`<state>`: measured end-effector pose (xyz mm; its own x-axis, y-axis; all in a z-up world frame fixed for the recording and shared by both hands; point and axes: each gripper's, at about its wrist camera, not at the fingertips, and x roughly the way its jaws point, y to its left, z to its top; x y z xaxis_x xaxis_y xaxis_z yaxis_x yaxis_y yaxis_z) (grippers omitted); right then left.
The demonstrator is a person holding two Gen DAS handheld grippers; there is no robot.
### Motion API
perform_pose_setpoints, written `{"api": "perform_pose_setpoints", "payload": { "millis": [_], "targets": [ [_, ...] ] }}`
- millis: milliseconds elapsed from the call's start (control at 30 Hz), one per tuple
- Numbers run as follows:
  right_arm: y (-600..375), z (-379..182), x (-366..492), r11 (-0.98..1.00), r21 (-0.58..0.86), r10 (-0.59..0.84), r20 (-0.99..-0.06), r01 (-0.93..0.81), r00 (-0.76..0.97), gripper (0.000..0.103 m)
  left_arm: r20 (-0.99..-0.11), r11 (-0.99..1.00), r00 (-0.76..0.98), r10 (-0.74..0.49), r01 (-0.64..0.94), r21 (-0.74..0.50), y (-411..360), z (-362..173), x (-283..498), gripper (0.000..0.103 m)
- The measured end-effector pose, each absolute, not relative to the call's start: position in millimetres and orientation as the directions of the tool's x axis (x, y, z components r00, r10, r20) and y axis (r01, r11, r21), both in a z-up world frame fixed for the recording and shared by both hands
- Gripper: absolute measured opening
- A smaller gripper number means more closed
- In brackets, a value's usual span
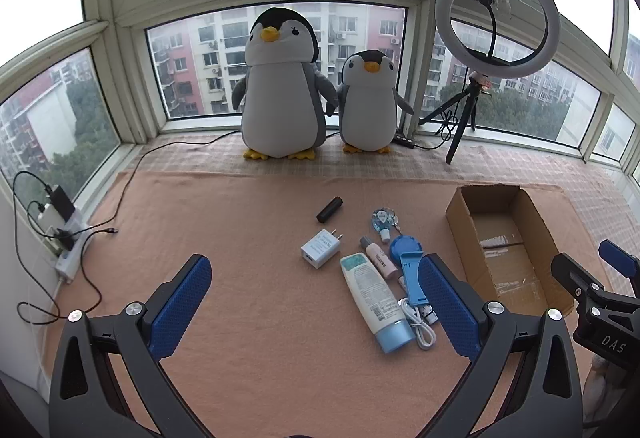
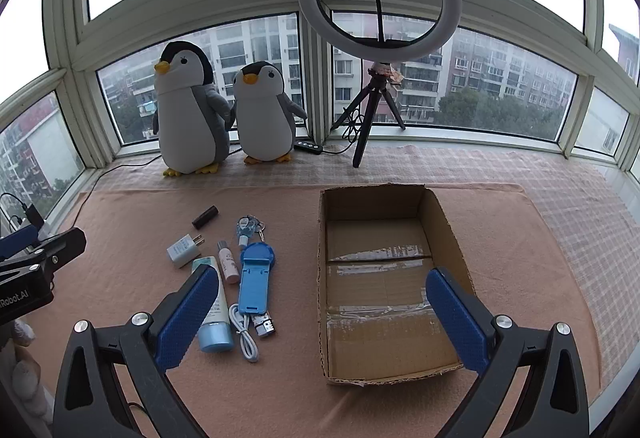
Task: Organize rigid objects
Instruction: 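Move the left tool toward the white USB charger on the mat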
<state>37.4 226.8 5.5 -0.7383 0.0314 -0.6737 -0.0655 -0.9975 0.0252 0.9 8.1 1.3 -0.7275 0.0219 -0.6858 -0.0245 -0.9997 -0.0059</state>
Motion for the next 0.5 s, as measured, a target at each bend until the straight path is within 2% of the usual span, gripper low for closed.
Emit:
{"api": "perform_pose_setpoints", "payload": {
  "millis": [500],
  "targets": [
    [233.3,1.5,36.2,-0.997,0.022,0.037,-0.675,-0.071,-0.736,0.102,-0.69,-1.0,-0.723,0.02,-0.027,-0.001,8.1,-2.1,-1.5,0.103]
  ]
}}
